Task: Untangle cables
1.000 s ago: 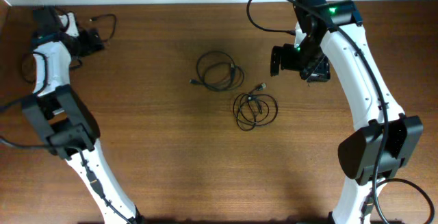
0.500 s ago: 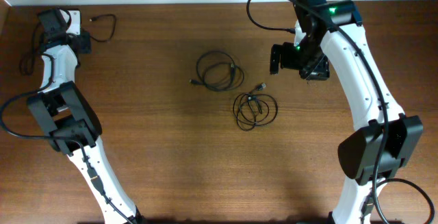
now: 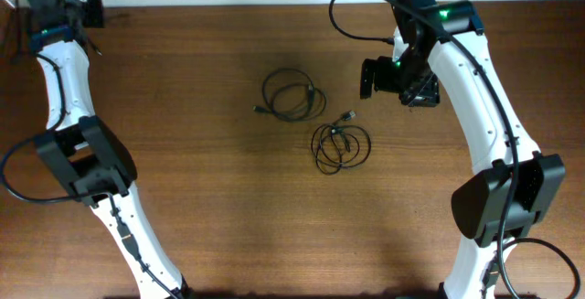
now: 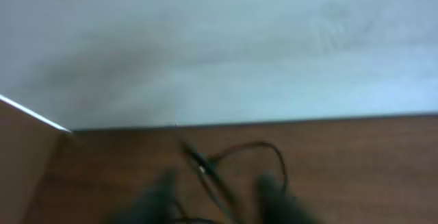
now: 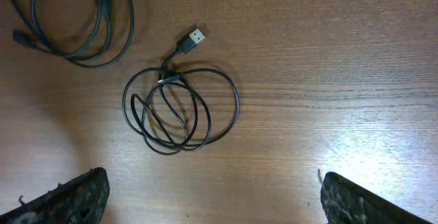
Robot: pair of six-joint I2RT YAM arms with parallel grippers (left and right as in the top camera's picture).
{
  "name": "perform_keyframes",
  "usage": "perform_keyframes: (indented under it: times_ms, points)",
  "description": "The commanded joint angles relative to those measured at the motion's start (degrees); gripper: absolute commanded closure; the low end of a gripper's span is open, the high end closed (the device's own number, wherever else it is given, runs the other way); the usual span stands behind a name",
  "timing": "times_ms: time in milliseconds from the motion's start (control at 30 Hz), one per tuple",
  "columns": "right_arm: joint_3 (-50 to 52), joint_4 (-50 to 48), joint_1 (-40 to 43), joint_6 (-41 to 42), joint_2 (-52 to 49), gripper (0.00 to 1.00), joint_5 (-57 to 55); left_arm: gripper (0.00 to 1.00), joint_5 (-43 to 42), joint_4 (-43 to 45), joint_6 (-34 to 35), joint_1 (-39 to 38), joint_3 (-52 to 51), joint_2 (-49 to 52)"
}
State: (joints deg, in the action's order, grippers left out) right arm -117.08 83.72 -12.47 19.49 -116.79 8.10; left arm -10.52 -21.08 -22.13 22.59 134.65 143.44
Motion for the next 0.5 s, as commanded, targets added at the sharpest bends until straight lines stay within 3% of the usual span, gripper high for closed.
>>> perform_keyframes:
  times_ms: [0, 167, 333, 400, 467]
  points:
    - [0.2, 0.2, -0.5, 0.0, -0.7, 0.02, 0.6, 0.01, -1.7, -4.4, -1.1, 0.3, -1.5, 4.4]
    - [0.2, -0.2, -1.2, 0.0, -0.7, 0.02, 0.5, 0.01, -1.7, -7.6, 3.4, 0.5, -1.2, 4.1]
    - [0.2, -0.2, -1.9, 0.0, -0.7, 0.02, 0.5, 0.01, 1.8, -7.5, 27.4, 2.9, 2.3, 4.1]
    - [0.2, -0.3, -2.2, 0.0, -0.7, 0.02, 0.5, 0.01, 2.6, -8.8, 28.5, 4.2, 2.6, 4.1]
    - [0.5, -0.5, -2.5, 0.0, -0.7, 0.02, 0.3, 0.01, 14.2, -13.6, 26.1, 5.1, 2.0, 4.1]
